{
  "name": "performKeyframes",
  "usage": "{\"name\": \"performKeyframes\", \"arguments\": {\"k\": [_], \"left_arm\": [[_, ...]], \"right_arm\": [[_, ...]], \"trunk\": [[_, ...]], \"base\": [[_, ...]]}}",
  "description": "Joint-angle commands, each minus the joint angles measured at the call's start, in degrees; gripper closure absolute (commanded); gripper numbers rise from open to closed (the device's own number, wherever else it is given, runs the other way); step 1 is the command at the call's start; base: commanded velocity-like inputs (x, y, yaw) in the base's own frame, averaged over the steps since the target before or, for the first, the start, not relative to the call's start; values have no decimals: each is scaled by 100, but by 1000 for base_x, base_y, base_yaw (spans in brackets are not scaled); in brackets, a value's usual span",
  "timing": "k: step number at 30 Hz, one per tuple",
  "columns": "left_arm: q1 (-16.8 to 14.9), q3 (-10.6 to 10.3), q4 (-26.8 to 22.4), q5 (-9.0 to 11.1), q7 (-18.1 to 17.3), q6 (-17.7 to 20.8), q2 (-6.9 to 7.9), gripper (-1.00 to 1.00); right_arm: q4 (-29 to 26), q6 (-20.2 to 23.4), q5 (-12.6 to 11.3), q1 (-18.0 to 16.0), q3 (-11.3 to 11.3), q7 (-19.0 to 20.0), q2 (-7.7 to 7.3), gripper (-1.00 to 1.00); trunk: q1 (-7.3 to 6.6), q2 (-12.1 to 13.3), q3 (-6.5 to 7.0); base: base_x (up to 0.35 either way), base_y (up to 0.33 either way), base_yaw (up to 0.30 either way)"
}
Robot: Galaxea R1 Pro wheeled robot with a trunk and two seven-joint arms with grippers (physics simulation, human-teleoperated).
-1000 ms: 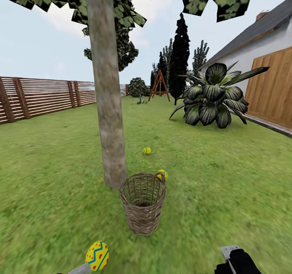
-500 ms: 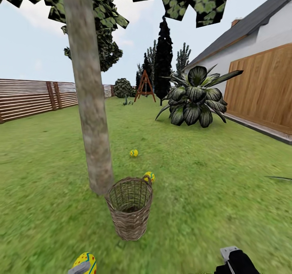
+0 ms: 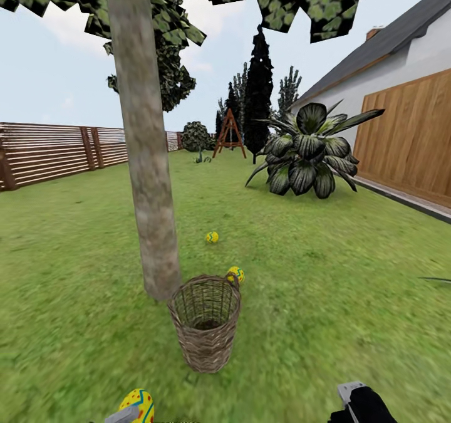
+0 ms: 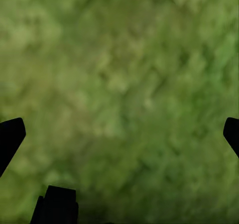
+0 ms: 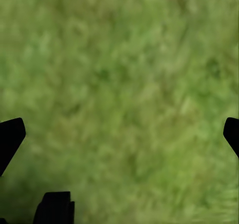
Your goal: Take the three Easter eggs out of the wicker basket on the lawn in the garden, then place them on the lawn next to a single tree (choose any tree) so that all three eggs are next to the same tree and none are left in the basket.
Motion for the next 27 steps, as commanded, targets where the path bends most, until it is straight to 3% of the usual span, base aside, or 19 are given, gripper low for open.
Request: {"name": "performKeyframes", "arguments": {"k": [1,10,15,27], "left_arm": [[-4,39,-5,-2,-21,37,-4,-100],[-4,38,-5,-2,-24,32,-9,-100],[-4,31,2,-2,-13,35,-21,-100],[-4,31,4,-2,-12,40,-27,-100]], "right_arm": [[-9,22,60,-1,-14,44,3,-100],[-7,22,208,-1,-18,28,39,-100],[-7,19,215,-1,-24,28,32,-100],[-7,14,211,-1,-37,33,25,-100]], "trunk": [[-1,-3,-7],[-1,-3,-6],[-111,198,83],[-374,679,299]], "base": [[0,0,283],[0,0,286],[0,0,240],[0,0,16]]}}
